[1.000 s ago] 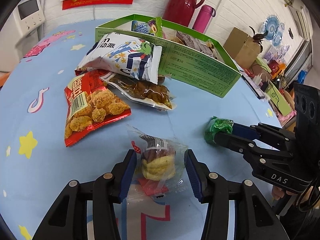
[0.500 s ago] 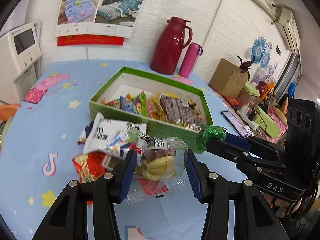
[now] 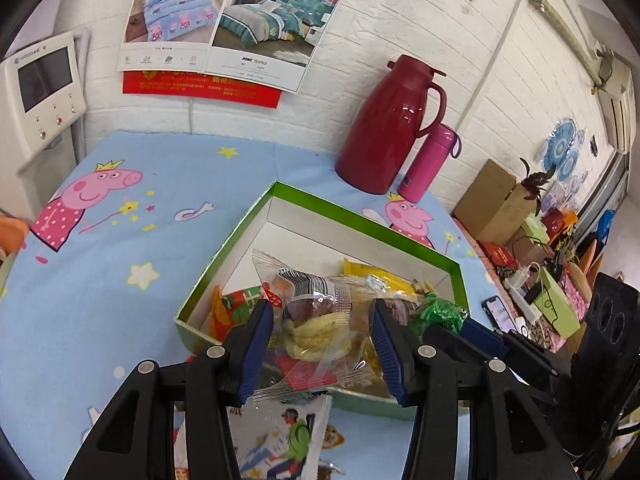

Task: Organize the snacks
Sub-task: 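Lower both bags into the green box and open both grippers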

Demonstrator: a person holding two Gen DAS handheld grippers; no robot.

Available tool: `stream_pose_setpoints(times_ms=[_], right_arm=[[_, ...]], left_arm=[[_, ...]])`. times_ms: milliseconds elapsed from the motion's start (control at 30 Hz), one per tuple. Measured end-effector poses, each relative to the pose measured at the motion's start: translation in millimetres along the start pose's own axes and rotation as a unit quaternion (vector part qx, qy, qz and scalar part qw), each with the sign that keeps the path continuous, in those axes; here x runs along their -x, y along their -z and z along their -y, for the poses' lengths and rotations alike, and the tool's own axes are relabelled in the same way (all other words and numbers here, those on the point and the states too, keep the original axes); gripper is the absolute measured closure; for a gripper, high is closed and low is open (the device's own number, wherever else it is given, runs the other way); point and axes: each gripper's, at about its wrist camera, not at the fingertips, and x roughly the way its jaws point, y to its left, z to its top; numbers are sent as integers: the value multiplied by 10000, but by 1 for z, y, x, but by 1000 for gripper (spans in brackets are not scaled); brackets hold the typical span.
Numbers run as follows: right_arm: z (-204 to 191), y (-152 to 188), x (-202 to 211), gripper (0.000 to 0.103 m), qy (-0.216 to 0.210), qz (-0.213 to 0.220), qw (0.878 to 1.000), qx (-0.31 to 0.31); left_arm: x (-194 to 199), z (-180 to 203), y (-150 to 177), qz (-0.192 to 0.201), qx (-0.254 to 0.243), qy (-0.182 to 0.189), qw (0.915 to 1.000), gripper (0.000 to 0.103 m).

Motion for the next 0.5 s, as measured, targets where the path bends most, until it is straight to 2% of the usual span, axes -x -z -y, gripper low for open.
stream_pose_setpoints(times_ms=[267, 300, 333, 367, 400, 500], right_arm=[[0, -12, -42, 66, 107, -143, 9995, 263], [-1, -11, -45, 63, 98, -196, 9991, 352], [-2, -10, -47, 49, 132, -205, 9988, 433], [-4, -8, -45, 36, 226, -147, 9982, 528], [-5, -5, -42, 34, 337, -48, 9975, 626], [-5, -1, -38, 33, 402, -17, 9963, 757]], left_arm=[[-32, -8, -13, -78, -47, -115, 9999, 51], [-34, -9, -13, -83, -61, -105, 9999, 46], [-36, -10, -12, -92, -62, -99, 9999, 32], [-35, -11, -10, -66, -42, -115, 9999, 25], [-34, -13, -9, 8, -13, -143, 9999, 16], [-27, -17, -5, 177, 60, -191, 9996, 14]])
